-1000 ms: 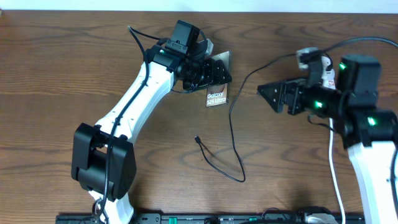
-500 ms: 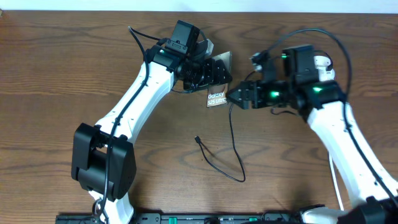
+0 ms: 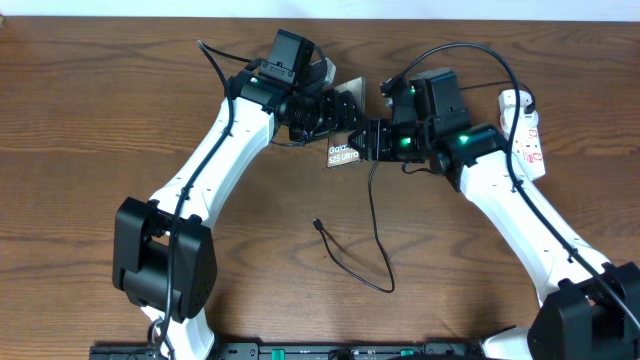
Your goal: Plug charger to phone and switch on socket
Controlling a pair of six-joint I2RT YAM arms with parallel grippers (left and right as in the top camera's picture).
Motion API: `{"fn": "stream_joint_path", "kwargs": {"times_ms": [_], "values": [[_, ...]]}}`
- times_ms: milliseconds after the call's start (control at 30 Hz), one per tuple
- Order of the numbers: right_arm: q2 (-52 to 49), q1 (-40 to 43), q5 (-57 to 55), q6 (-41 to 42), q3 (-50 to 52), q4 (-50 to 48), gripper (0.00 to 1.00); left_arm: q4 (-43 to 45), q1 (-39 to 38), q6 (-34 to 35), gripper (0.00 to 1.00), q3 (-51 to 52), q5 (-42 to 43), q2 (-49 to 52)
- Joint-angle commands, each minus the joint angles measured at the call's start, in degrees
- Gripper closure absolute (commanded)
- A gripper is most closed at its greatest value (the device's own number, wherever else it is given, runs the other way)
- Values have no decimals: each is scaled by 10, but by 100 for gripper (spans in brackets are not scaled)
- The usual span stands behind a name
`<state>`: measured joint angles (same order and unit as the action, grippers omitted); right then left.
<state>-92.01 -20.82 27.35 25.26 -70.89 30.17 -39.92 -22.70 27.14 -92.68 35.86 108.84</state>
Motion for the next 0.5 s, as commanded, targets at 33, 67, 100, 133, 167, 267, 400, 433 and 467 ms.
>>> {"fn": "stream_joint_path", "kwargs": {"times_ms": [33,67,100,133,167,267,400,433,467], "values": [[-2,-10,31,26,-10,-35,68,-2,-11,-16,30,-2,27,-20],[-2,-12,32,31,-10,-36,71,-2,-11,-16,30,-2,27,-20],[-2,-14,32,31,-10,-35,76,-2,-11,-16,30,-2,27,-20],[-2,-16,32,31,-10,-36,78,-2,-11,-16,30,-2,27,-20],[-2,-18,32,30,-10,-36,78,-2,-11,-16,30,-2,27,-20],[-2,-23,28,30,-10,-37,77,-2,-11,-16,30,-2,27,-20],[-2,-26,24,30,-10,-37,76,-2,-11,-16,30,-2,28,-20],[-2,-26,20,30,-10,-36,76,-2,-12,-16,30,-2,28,-20],[-2,-26,16,30,-10,-36,76,-3,-12,-16,30,-2,28,-20]]}}
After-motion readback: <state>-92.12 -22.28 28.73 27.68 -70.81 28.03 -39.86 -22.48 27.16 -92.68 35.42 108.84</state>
